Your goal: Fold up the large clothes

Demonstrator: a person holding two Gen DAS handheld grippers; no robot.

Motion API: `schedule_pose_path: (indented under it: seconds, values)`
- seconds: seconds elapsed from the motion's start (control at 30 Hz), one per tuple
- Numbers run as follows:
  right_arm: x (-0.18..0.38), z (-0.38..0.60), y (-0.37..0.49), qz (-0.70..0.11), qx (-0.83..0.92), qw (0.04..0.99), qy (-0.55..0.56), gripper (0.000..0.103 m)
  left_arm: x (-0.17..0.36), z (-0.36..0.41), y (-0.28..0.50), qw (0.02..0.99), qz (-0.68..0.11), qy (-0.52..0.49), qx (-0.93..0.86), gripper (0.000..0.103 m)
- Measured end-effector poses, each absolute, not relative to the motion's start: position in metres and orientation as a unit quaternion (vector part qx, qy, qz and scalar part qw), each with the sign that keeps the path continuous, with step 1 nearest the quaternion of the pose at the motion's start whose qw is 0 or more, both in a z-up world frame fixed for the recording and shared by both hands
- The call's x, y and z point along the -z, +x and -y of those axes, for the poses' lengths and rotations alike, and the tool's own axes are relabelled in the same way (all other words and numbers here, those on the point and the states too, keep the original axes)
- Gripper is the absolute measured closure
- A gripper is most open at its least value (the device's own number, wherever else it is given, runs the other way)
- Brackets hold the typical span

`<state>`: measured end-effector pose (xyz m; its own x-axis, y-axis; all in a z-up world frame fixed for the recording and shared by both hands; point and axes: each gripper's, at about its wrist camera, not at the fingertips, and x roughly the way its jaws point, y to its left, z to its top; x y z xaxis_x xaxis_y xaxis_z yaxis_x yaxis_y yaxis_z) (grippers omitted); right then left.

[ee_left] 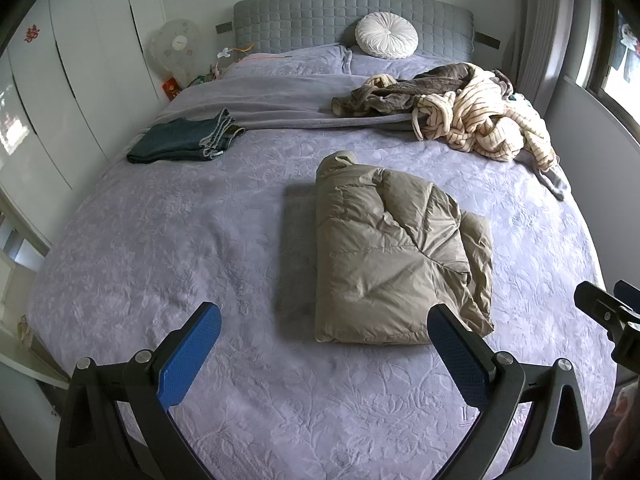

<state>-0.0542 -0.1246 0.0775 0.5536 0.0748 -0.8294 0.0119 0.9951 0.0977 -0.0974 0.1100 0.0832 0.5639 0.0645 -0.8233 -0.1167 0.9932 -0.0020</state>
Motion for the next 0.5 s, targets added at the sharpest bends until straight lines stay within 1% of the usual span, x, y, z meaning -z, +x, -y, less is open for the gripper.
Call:
schedule_pose_path:
  seconds: [0.5]
  values:
    - [-0.0765, 0.1261, -0.0530, -0.472, -0.018, 0.880, 0.045, 0.000, -0.0819, -0.1135, -0.0981, 0.883, -0.466, -0.027, -0.051, 0.000]
